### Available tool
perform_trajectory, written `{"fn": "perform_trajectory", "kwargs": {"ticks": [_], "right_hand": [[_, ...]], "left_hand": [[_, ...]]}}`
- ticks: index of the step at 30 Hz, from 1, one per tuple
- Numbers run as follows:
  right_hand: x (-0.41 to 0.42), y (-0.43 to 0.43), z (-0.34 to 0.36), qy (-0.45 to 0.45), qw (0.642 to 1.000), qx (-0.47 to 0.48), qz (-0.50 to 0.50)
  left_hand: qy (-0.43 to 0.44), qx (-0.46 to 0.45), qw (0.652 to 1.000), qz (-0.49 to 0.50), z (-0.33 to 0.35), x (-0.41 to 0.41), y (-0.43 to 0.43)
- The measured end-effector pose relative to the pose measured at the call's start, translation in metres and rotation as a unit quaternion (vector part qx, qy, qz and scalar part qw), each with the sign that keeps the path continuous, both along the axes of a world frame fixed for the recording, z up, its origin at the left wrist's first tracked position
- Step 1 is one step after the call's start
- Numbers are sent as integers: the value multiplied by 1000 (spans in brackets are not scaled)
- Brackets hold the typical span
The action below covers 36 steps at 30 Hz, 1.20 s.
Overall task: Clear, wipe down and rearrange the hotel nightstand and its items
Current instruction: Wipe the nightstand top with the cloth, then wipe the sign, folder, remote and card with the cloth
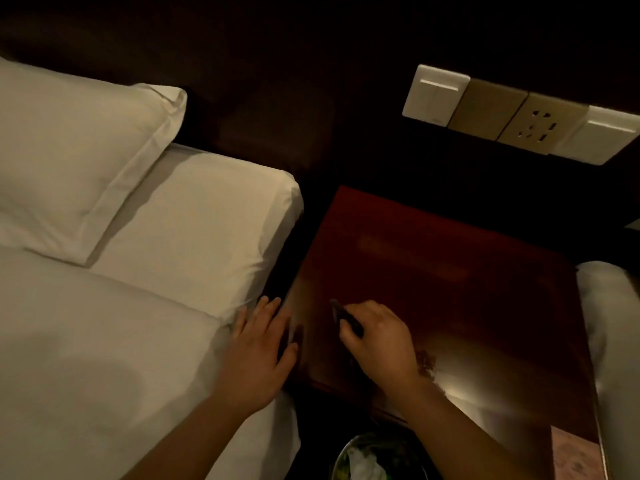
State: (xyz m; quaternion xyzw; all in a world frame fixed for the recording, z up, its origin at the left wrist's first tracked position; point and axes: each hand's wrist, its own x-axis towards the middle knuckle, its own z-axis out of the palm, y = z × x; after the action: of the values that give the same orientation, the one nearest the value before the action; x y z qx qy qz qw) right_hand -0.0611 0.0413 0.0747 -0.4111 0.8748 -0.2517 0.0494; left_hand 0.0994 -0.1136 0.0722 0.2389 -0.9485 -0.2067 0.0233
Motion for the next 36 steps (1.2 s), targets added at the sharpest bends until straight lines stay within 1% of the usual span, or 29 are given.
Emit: {"fn": "perform_trajectory", "kwargs": {"ticks": [4, 7, 13, 15, 18, 28, 32, 34, 36], "right_hand": [[8, -17, 20, -39, 998, 26, 31], [18, -32, 32, -24, 998, 24, 58], [49, -61, 52, 5, 993, 22, 115], [64, -74, 57, 21, 990, 14, 138], [91, -93, 63, 19, 985, 3, 171], [196, -149, 62, -5, 963, 2, 271], [243, -175, 66, -25, 945, 15, 326], [267, -189, 67, -35, 939, 14, 342], [294, -201, 69, -42, 936, 7, 349]], "left_hand": [[-70, -64, 994, 46, 17, 23, -2], [-81, -85, 990, 75, 28, 40, -3], [-102, -95, 979, 149, 46, 83, 0], [-102, -85, 975, 180, 50, 101, -1], [-97, -52, 967, 231, 53, 130, -5], [-97, -29, 936, 337, 56, 247, -23], [-67, 17, 912, 404, 54, 300, -28], [-46, 31, 897, 439, 51, 330, -31], [-47, 44, 882, 468, 47, 362, -35]]}}
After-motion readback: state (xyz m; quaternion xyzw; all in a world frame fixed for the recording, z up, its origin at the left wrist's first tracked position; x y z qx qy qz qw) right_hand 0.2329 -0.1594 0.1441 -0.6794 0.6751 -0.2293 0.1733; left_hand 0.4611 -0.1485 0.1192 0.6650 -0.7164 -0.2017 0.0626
